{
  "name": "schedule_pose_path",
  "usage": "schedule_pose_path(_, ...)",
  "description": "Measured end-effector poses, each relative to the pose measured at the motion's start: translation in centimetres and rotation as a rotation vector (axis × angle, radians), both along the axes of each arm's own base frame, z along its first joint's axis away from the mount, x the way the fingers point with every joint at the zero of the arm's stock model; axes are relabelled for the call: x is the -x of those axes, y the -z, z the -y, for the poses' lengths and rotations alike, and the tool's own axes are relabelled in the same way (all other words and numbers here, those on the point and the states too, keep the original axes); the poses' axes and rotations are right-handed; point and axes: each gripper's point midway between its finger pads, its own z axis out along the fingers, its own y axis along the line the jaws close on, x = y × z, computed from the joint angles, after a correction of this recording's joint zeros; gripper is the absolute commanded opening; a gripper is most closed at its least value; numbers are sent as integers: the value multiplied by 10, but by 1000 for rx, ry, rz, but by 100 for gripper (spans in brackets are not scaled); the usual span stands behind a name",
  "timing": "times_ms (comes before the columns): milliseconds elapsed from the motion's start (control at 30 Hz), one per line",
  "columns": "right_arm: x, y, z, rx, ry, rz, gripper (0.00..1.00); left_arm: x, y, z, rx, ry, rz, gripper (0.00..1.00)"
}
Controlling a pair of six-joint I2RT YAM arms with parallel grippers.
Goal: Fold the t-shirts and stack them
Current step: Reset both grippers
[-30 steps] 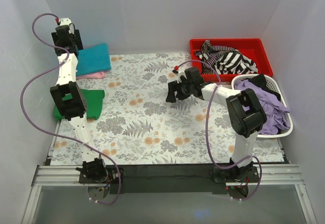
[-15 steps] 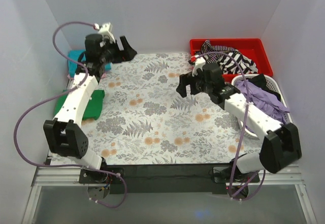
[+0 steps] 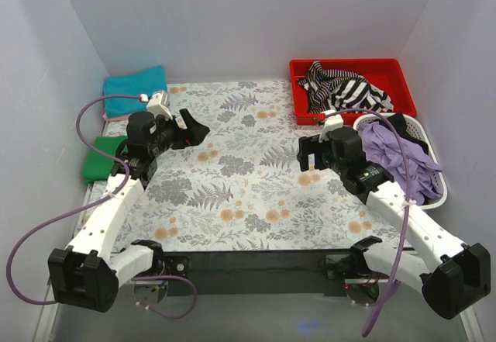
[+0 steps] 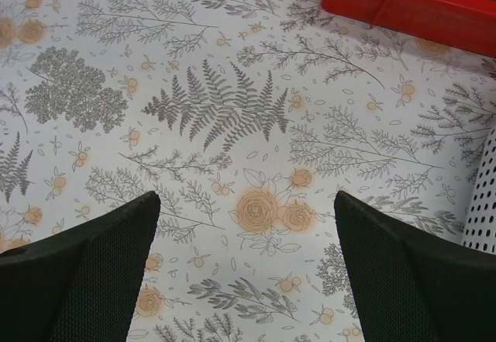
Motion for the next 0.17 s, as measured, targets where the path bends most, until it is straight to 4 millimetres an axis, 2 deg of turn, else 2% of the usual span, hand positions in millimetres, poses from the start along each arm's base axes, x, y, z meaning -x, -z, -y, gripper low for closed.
schedule_pose_path(167,1,1,8,16,31,8,98,-7,7,-2,-10,-18,-14,86)
